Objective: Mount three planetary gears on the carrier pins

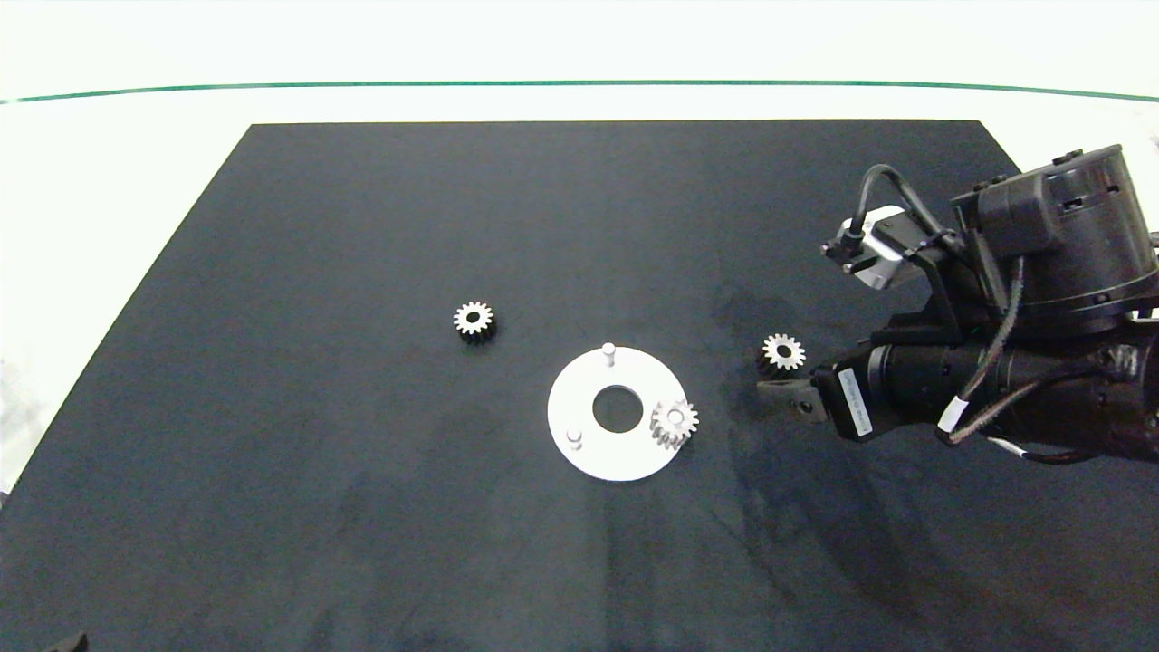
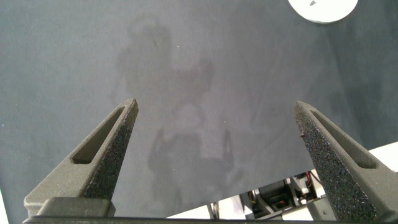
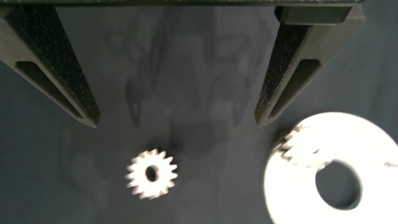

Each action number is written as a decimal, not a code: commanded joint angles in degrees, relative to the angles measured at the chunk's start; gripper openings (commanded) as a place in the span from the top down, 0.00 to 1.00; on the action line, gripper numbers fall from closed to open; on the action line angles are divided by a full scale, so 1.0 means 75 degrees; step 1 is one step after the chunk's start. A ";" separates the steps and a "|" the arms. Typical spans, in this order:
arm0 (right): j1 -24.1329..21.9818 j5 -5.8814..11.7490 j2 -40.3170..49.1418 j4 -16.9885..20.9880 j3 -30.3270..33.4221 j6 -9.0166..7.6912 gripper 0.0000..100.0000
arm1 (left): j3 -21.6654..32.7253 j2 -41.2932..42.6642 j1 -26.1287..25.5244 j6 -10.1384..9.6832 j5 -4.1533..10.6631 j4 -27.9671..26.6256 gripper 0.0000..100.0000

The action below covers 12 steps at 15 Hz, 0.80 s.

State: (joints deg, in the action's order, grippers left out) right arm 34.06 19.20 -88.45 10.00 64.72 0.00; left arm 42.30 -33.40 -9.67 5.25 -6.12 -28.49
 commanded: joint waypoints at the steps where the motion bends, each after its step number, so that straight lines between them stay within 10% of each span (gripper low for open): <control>1: -0.0557 -0.0216 -0.0335 -0.1040 -0.0438 -0.0012 0.00 | 0.0008 0.0001 0.0000 0.0003 -0.0004 -0.0022 0.00; 12: -0.1213 -0.0708 -0.1155 -0.2013 -0.0555 -0.0012 0.00 | 0.0020 0.0012 0.0000 0.0003 -0.0004 -0.0010 0.00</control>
State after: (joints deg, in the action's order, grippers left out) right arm 25.36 13.75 -95.98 -5.21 60.50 -0.07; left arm 42.41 -33.32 -9.67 5.25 -6.12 -28.44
